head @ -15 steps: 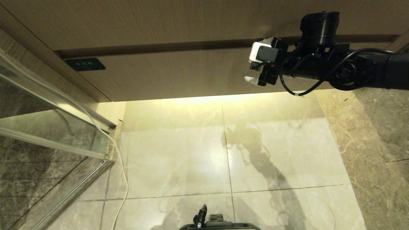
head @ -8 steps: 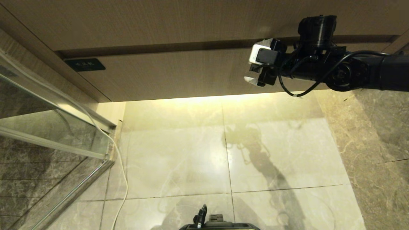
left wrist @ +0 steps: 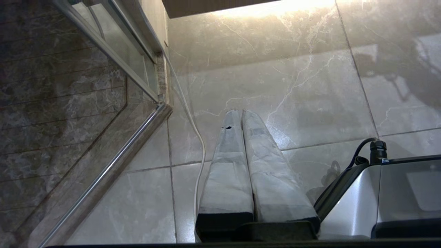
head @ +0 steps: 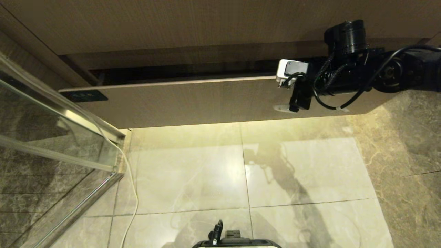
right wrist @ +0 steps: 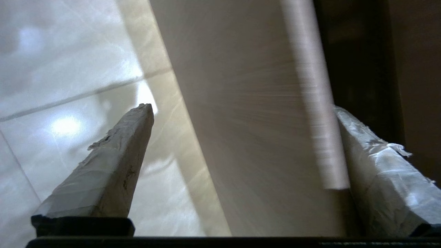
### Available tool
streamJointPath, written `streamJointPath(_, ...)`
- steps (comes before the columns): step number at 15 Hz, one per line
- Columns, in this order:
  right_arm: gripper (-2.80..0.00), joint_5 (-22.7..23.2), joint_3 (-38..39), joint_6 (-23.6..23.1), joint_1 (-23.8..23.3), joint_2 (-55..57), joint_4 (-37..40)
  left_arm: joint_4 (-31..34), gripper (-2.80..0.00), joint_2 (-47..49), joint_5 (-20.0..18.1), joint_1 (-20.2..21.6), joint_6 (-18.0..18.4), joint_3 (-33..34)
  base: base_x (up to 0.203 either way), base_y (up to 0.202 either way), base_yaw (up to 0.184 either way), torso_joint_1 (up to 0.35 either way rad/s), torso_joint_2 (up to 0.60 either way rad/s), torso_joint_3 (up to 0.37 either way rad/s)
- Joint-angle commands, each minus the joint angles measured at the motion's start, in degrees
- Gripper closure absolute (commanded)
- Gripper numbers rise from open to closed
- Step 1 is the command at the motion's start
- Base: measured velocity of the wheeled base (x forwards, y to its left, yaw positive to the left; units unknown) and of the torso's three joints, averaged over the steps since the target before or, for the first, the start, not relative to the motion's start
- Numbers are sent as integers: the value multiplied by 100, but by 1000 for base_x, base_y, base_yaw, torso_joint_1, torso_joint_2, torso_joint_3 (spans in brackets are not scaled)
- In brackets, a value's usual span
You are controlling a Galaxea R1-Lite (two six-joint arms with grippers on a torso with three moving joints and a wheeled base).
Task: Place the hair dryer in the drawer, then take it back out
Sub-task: Pull open the drawer
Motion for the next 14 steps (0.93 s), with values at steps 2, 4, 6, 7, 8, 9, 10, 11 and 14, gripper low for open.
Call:
streamJointPath(2, -280, -2, 110, 128, -7, -189, 219, -2, 0, -2, 0, 3, 2, 9, 0, 0, 0, 0, 0, 0)
streamJointPath(4, -280, -22, 408, 162, -39, -378, 513, -2, 0, -2, 0, -4, 2, 9, 0, 0, 0, 0, 0, 0)
streamJointPath(6, -280, -23, 817, 174, -115, -642, 708, -2, 0, -2, 0, -4, 2, 9, 0, 0, 0, 0, 0, 0)
streamJointPath(7, -280, -18, 1104, 186, -176, -868, 852, -2, 0, -2, 1, 5, 2, 9, 0, 0, 0, 0, 0, 0)
streamJointPath(8, -280, -8, 1319, 232, -258, -1106, 1049, -2, 0, -2, 0, -2, 2, 9, 0, 0, 0, 0, 0, 0)
streamJointPath(9, -280, 2, 1473, 329, -320, -1310, 1237, -2, 0, -2, 0, -4, 2, 9, 0, 0, 0, 0, 0, 0)
streamJointPath(10, -280, 12, 1596, 539, -362, -1490, 1359, -2, 0, -2, 0, 5, 2, 9, 0, 0, 0, 0, 0, 0)
streamJointPath(11, -280, 21, 1735, 890, -383, -1667, 1412, -2, 0, -2, 0, -2, 2, 9, 0, 0, 0, 0, 0, 0)
streamJointPath(14, -280, 21, 2156, 1596, -409, -2106, 1469, -2, 0, -2, 0, 5, 2, 9, 0, 0, 0, 0, 0, 0)
